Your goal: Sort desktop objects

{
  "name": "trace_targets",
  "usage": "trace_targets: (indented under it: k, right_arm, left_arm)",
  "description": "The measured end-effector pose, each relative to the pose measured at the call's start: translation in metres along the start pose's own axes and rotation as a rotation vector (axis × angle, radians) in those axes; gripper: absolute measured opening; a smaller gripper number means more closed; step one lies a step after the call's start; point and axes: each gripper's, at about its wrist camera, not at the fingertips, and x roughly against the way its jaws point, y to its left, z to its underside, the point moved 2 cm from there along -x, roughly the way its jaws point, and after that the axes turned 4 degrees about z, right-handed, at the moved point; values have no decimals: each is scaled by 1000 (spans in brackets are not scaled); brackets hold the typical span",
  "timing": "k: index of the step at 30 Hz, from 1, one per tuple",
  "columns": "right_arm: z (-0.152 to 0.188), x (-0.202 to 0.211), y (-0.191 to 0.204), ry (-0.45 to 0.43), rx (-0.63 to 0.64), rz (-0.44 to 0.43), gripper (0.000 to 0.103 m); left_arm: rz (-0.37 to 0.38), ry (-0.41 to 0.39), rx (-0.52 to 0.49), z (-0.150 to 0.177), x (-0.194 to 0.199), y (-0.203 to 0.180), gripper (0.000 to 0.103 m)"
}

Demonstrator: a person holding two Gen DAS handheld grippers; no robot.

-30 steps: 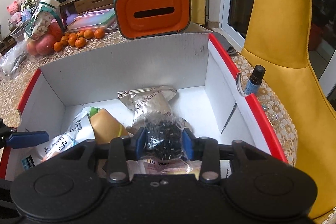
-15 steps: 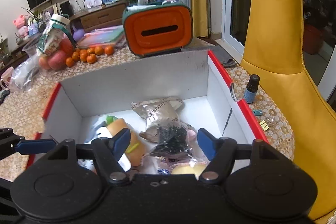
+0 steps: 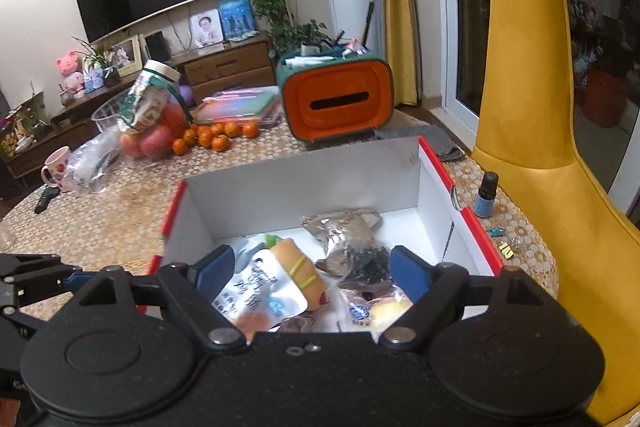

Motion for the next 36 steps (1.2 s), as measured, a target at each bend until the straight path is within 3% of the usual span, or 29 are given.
trace_targets:
  k: [19,21,31,36]
  right_arm:
    - [26,61,33,-66,61,-42,90]
    - [29,67,35,-84,66,-46,91]
    - [43,82,36,-113,78,-28,95]
    - [51,89,36,-121,70,-11,99]
  left_arm:
    - [-44,-79,13,22,58,5,68]
    - [-55,-84,11,24,61,5,76]
    - [-80,-115,-5,33,72,4,87]
    - [-81,-128,1,37,77,4,103]
